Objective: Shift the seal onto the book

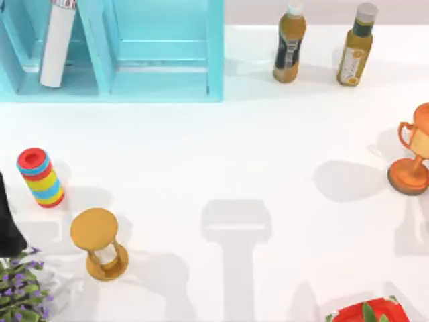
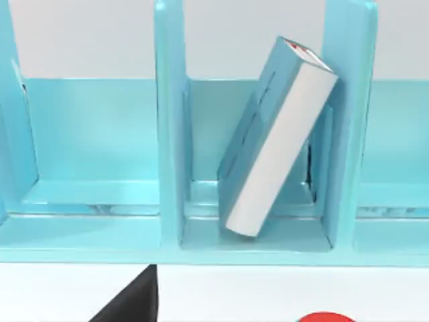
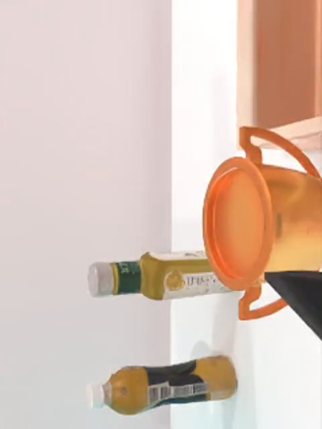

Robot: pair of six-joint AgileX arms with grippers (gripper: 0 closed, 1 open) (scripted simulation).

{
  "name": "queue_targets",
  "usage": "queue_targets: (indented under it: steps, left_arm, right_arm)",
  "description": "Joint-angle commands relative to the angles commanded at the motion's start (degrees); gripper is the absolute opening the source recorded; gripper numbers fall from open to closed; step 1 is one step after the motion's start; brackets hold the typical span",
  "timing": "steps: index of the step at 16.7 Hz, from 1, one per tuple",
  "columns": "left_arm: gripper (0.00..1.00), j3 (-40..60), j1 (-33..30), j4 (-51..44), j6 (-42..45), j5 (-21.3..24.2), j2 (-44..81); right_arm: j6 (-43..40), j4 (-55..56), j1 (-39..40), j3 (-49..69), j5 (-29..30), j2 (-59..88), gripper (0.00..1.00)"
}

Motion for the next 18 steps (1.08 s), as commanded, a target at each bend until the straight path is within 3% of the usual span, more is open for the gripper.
queue_targets:
  steps: [4, 8, 18]
  left_arm:
    - [1.0, 0.72, -0.11, 1.38, 0.44, -0.13, 1.76]
    - [1.0, 4.91, -0.76, 8.92, 2.92, -0.82, 12.64]
    - [1.0, 24.06, -3.7, 42.44, 13.86, -3.96, 69.14]
  right_arm:
    - [0.0, 0.0, 0.0, 0.0, 0.0, 0.0, 1.0]
    - [0.0, 0.0, 0.0, 0.0, 0.0, 0.0, 1.0]
    - [0.0, 0.0, 0.0, 0.0, 0.0, 0.0, 1.0]
